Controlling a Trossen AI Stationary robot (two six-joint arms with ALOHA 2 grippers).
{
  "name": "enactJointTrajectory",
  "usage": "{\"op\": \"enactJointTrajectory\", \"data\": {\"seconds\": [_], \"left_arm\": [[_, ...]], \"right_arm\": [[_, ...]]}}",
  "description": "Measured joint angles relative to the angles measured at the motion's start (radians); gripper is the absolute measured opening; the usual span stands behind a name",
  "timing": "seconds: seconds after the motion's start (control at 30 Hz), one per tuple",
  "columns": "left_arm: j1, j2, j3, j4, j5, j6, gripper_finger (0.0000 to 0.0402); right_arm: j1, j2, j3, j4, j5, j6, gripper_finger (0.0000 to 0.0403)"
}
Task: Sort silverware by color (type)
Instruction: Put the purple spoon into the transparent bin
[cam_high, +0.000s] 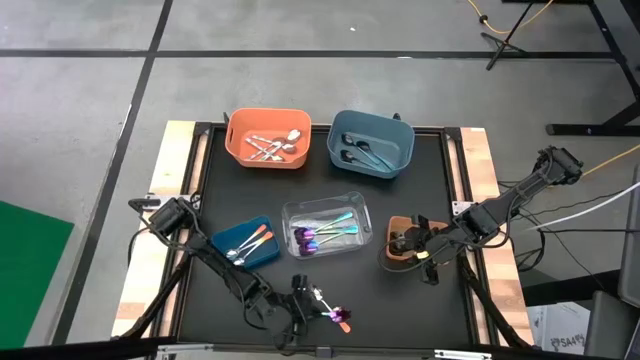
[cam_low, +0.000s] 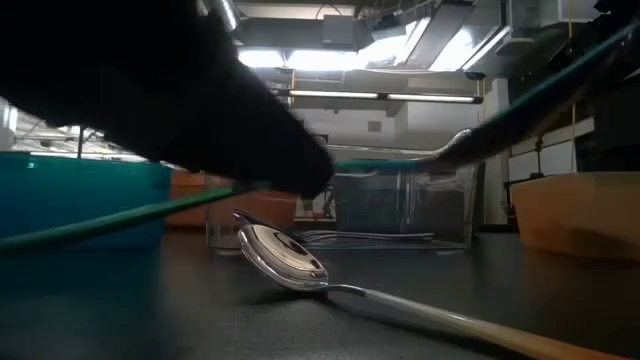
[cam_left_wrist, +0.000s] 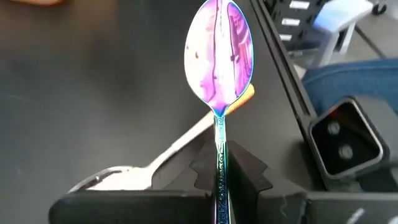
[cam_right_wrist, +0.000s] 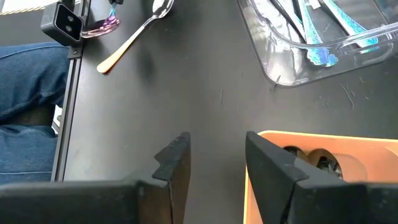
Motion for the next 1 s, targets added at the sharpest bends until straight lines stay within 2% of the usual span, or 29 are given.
{"op": "enactJointTrajectory", "data": {"seconds": [0.53, 0.8, 1.0], "left_arm": [[0.050, -0.002, 0.000, 0.245, -0.036, 0.252, 0.0018], [0.067, -0.002, 0.001, 0.416, -0.036, 0.316, 0.0018], [0.076, -0.002, 0.001, 0.468, -0.034, 0.337, 0.0018]], "right_arm": [[0.000, 0.000, 0.000, 0.002, 0.000, 0.007, 0.0143], [0.000, 0.000, 0.000, 0.002, 0.000, 0.007, 0.0143], [0.000, 0.000, 0.000, 0.002, 0.000, 0.008, 0.0143]]}}
